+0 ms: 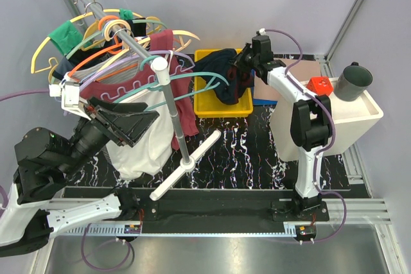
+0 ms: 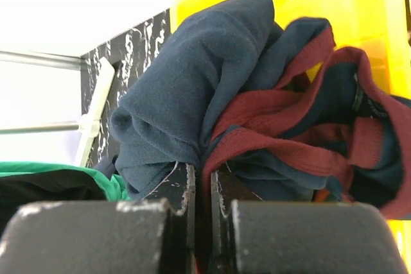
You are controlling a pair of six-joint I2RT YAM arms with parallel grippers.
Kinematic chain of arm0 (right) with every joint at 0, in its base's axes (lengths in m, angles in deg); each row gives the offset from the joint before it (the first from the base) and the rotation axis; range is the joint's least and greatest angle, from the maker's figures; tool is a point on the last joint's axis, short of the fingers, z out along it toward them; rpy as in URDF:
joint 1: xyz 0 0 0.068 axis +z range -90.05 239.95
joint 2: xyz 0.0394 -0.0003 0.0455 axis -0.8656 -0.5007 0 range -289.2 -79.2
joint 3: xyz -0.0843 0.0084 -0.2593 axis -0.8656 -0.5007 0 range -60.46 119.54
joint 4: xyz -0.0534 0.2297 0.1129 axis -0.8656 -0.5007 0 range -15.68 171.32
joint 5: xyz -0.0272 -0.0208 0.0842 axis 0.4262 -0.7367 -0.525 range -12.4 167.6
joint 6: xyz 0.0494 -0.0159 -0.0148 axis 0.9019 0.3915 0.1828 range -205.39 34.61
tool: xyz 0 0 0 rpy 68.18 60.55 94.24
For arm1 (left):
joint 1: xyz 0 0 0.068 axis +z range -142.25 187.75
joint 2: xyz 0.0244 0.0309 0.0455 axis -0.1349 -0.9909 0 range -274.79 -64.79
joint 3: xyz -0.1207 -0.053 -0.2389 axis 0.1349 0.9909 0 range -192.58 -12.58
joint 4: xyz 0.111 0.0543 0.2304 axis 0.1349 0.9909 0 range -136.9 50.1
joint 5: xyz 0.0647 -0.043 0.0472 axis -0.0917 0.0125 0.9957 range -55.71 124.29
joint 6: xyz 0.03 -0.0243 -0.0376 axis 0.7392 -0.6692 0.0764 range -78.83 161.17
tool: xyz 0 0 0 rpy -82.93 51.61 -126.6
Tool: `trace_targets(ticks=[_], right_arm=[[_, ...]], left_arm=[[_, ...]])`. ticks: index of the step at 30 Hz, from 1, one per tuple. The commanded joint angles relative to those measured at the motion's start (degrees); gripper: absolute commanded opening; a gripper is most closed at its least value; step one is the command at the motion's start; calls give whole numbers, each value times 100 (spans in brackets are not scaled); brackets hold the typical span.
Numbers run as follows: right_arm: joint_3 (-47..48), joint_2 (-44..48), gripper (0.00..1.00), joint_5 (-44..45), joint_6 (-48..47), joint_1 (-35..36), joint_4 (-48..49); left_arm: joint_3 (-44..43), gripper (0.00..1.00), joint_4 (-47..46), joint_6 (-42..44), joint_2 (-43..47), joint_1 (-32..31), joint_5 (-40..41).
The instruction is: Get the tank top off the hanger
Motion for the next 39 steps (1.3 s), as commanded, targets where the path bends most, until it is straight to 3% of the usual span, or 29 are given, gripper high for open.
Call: trace_targets(ticks=[1,3,4,8,15,20,27,31,39], right_arm=[[427,-33,17,-142,-245,21,-406],[674,-121,32,79,-544,13,-1203],[814,-122,45,262,-850,13,-1408],[737,176,73,624,-1362,39,-1998],[-140,1501,99,888,-1934,320,-2456],[-1275,2810,100,1161,-1839,706,-2465],[-3101,4377,100,424,-793,1427,-2280],[-3824,5159,100,-122,-187,1638,-2289],[-5238,7181,100,-350,472,1806,-1762]], left_arm=[[37,83,-189,-83,30,-13,-322],[11,83,-189,-74,-22,-13,-428],[-7,83,-189,-65,-22,-22,-507],[63,83,-181,-83,4,-13,-647],[283,84,-198,-162,4,-13,-1104],[450,84,-189,-118,65,-22,-1456],[845,84,-172,-4,206,-31,-1852],[1433,84,-172,-74,355,-22,-2132],[2636,85,-426,-460,838,-22,-2370]])
